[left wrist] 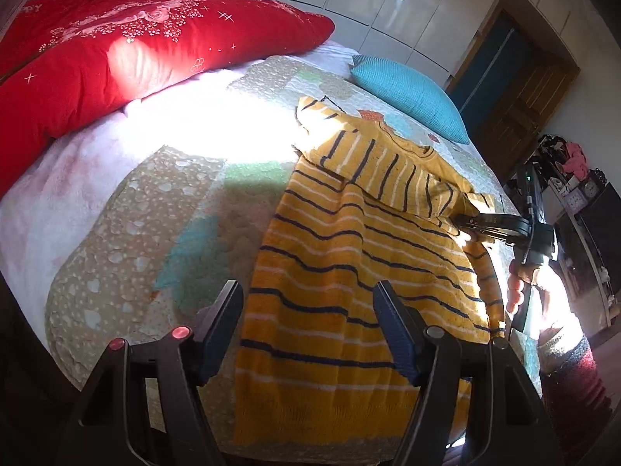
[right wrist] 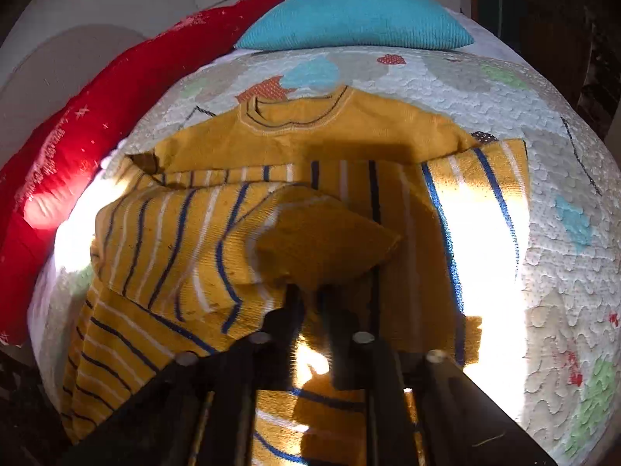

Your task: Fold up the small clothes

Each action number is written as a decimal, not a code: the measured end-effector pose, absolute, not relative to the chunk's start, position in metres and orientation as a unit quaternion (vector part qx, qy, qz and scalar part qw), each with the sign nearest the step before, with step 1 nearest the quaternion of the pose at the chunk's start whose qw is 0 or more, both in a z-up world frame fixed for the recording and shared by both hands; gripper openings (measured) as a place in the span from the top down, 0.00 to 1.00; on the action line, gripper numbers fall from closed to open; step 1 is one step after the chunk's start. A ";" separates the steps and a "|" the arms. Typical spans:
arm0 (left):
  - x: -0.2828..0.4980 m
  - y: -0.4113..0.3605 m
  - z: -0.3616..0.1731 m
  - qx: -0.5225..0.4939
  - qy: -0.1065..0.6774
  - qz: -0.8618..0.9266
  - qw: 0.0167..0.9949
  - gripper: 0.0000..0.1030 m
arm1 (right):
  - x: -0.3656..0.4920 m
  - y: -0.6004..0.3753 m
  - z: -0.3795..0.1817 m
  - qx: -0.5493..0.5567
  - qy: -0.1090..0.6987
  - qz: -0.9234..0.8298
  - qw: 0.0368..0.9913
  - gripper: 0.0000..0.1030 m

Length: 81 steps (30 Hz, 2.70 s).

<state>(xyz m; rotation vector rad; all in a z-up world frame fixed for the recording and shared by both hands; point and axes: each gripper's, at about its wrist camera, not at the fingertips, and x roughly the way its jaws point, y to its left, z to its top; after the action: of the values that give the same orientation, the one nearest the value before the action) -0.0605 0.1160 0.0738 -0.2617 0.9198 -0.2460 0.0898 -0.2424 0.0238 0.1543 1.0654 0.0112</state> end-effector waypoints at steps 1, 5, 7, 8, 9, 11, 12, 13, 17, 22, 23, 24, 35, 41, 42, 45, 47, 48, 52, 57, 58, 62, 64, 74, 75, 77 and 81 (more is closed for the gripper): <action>-0.060 0.113 0.073 -0.118 0.444 -0.117 0.881 0.34 | 0.091 -0.246 0.022 0.061 0.503 -0.015 0.862 0.95; -0.053 0.110 0.065 -0.096 0.454 -0.109 0.879 0.34 | 0.087 -0.278 0.028 0.081 0.494 -0.081 0.862 0.96; -0.050 0.111 0.060 -0.094 0.456 -0.103 0.879 0.34 | 0.070 -0.287 0.042 0.104 0.471 -0.066 0.874 0.89; -0.048 0.112 0.057 -0.092 0.455 -0.098 0.880 0.34 | 0.059 -0.290 0.049 0.114 0.461 -0.052 0.878 0.85; -0.047 0.112 0.055 -0.090 0.455 -0.094 0.881 0.34 | 0.047 -0.294 0.055 0.122 0.455 -0.041 0.881 0.75; -0.043 0.113 0.052 -0.085 0.453 -0.096 0.882 0.28 | 0.016 -0.301 0.063 0.133 0.443 -0.031 0.886 0.62; -0.042 0.113 0.049 -0.082 0.453 -0.096 0.883 0.26 | 0.001 -0.304 0.065 0.138 0.440 -0.028 0.887 0.58; -0.041 0.114 0.047 -0.079 0.452 -0.095 0.883 0.24 | -0.015 -0.307 0.065 0.143 0.439 -0.026 0.886 0.57; -0.031 0.119 0.032 -0.072 0.471 -0.092 0.874 0.23 | -0.072 -0.320 0.047 0.163 0.455 -0.039 0.875 0.57; -0.027 0.116 0.019 -0.068 0.481 -0.111 0.867 0.23 | -0.119 -0.325 0.016 0.204 0.474 -0.026 0.856 0.56; -0.029 0.113 0.019 -0.072 0.483 -0.127 0.863 0.23 | -0.125 -0.323 0.012 0.219 0.472 -0.017 0.854 0.54; -0.031 0.111 0.019 -0.084 0.486 -0.146 0.858 0.23 | -0.130 -0.320 0.010 0.232 0.466 -0.008 0.854 0.51; -0.064 0.130 0.016 -0.144 0.497 -0.190 0.834 0.41 | -0.157 -0.273 -0.008 0.336 0.447 0.124 0.819 0.47; -0.075 0.126 0.011 -0.154 0.484 -0.219 0.833 0.27 | -0.179 -0.261 -0.018 0.364 0.448 0.170 0.799 0.47; -0.076 0.125 0.010 -0.163 0.482 -0.229 0.829 0.25 | -0.181 -0.259 -0.020 0.370 0.450 0.179 0.793 0.47; -0.080 0.121 0.007 -0.183 0.482 -0.254 0.818 0.17 | -0.188 -0.247 -0.031 0.386 0.463 0.208 0.770 0.47; -0.081 0.118 0.005 -0.181 0.484 -0.261 0.815 0.17 | -0.195 -0.233 -0.042 0.387 0.480 0.220 0.756 0.47; -0.082 0.116 0.005 -0.177 0.485 -0.261 0.816 0.17 | -0.196 -0.226 -0.047 0.384 0.486 0.221 0.754 0.47; -0.079 0.115 0.007 -0.163 0.498 -0.227 0.821 0.53 | -0.195 -0.214 -0.045 0.366 0.483 0.204 0.769 0.60; -0.073 0.127 0.011 -0.178 0.513 -0.203 0.815 0.89 | -0.188 -0.217 -0.032 0.344 0.485 0.183 0.783 0.92; -0.076 0.126 0.016 -0.171 0.510 -0.202 0.818 0.89 | -0.187 -0.218 -0.026 0.342 0.480 0.188 0.786 0.92; -0.099 0.117 0.045 -0.141 0.485 -0.213 0.836 0.91 | -0.205 -0.223 0.000 0.326 0.455 0.218 0.800 0.94; -0.113 0.114 0.060 -0.137 0.471 -0.222 0.842 0.91 | -0.218 -0.224 0.013 0.308 0.448 0.229 0.807 0.94; -0.126 0.130 0.044 -0.189 0.494 -0.205 0.824 0.91 | -0.226 -0.244 0.019 0.312 0.456 0.241 0.798 0.94; -0.119 0.133 0.046 -0.202 0.492 -0.206 0.822 0.91 | -0.220 -0.245 0.025 0.310 0.448 0.244 0.803 0.94; -0.101 0.135 0.057 -0.211 0.474 -0.203 0.830 0.91 | -0.200 -0.245 0.042 0.308 0.425 0.248 0.815 0.94; -0.048 0.119 0.089 -0.210 0.435 -0.202 0.852 0.91 | -0.148 -0.257 0.080 0.292 0.381 0.237 0.845 0.94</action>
<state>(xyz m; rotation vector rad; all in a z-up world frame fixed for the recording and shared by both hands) -0.0480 0.1192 0.0886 -0.4429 0.9153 -0.4243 -0.1480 -0.2572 0.0800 0.6153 0.8035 0.5006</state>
